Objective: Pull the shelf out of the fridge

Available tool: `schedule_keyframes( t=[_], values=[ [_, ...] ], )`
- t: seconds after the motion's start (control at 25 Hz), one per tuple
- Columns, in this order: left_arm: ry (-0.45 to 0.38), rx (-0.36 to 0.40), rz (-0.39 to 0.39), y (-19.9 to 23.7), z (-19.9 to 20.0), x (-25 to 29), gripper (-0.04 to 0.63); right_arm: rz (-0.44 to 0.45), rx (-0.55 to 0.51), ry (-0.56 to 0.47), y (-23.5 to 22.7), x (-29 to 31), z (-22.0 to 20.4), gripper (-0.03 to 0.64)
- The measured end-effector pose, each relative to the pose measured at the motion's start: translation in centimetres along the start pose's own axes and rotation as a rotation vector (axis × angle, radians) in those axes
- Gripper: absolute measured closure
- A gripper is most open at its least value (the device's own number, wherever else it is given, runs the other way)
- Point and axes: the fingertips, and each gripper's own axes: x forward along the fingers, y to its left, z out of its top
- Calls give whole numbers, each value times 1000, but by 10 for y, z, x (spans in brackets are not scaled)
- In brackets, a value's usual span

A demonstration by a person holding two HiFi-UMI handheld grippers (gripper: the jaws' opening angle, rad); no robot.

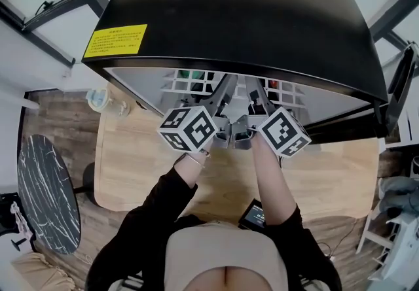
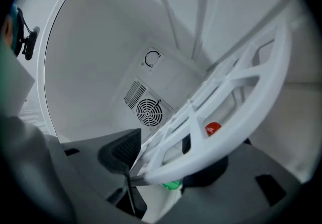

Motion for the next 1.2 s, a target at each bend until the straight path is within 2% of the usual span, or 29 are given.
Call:
schedule_keyframes(
  t=[0.16,0.36,0.48,1.2],
  values=[
    [-17,-7,3,2,1,0,328,13,-7,-25,3,1,2,360],
    [-15,-3,5,2,1,0,330,34,0,-53,4,-2,4,427],
    [-19,5,0,2,1,-1,336,38,0,-62,6,-2,4,439],
    [-20,-7,-2,-2,-3,-10,356,24,8,-66,6,-13,2,451]
  ],
)
